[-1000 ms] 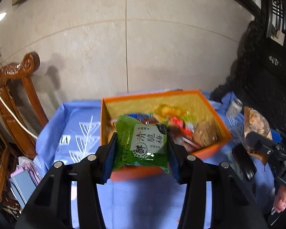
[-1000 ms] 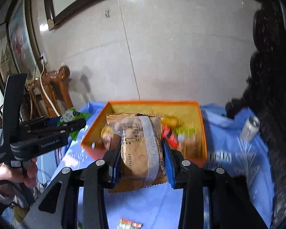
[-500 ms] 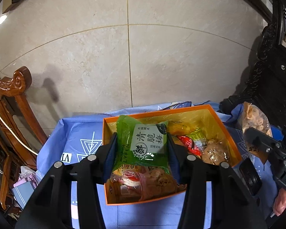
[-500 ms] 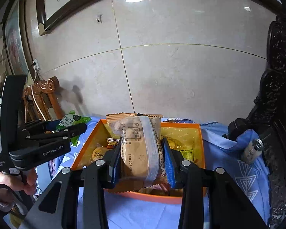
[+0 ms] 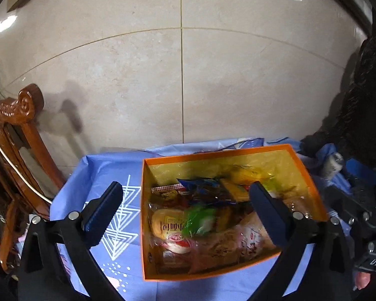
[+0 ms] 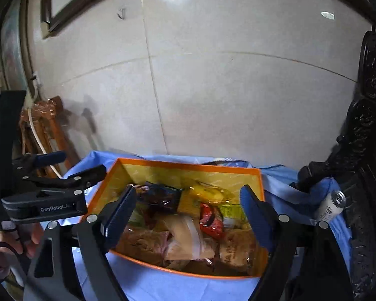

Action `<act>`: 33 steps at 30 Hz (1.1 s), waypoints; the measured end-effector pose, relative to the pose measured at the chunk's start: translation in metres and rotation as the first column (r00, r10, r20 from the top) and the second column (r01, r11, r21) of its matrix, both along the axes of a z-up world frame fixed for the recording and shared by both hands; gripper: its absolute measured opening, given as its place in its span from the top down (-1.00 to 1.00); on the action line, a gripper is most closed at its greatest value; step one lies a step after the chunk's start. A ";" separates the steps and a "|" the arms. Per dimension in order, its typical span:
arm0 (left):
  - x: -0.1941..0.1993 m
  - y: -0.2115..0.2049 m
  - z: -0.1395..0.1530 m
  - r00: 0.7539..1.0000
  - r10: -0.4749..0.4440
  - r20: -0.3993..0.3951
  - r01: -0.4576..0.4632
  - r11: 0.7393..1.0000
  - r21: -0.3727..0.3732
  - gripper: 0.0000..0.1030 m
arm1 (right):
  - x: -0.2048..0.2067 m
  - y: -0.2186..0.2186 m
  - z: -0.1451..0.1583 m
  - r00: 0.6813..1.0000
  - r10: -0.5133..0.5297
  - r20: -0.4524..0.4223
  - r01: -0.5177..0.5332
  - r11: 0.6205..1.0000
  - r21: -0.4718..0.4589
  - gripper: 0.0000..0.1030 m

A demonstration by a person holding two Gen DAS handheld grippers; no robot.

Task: Organize snacks
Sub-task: 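Carry both bags over the orange box and open both tools to drop them, then move both open tools back over the last two snacks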

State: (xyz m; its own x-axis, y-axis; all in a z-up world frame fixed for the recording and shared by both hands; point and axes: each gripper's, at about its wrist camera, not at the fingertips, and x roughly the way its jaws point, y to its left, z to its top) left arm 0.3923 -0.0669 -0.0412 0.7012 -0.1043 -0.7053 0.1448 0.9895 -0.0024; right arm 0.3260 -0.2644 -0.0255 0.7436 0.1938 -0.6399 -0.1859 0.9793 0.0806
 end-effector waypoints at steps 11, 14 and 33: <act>-0.080 0.029 -0.022 0.999 0.008 -0.046 -0.010 0.999 -0.049 -0.92 | -0.085 0.022 -0.030 0.994 0.056 -0.098 -0.054 0.998 0.024 -0.65; -0.108 0.037 -0.039 0.996 0.019 -0.085 -0.024 0.998 -0.065 -0.92 | -0.118 0.026 -0.048 0.985 0.073 -0.155 -0.066 0.997 0.050 -0.65; -0.245 0.099 -0.108 0.970 0.108 -0.219 -0.114 0.993 -0.015 -0.92 | -0.194 0.053 -0.200 0.896 -0.011 -0.444 -0.019 0.998 -0.061 -0.63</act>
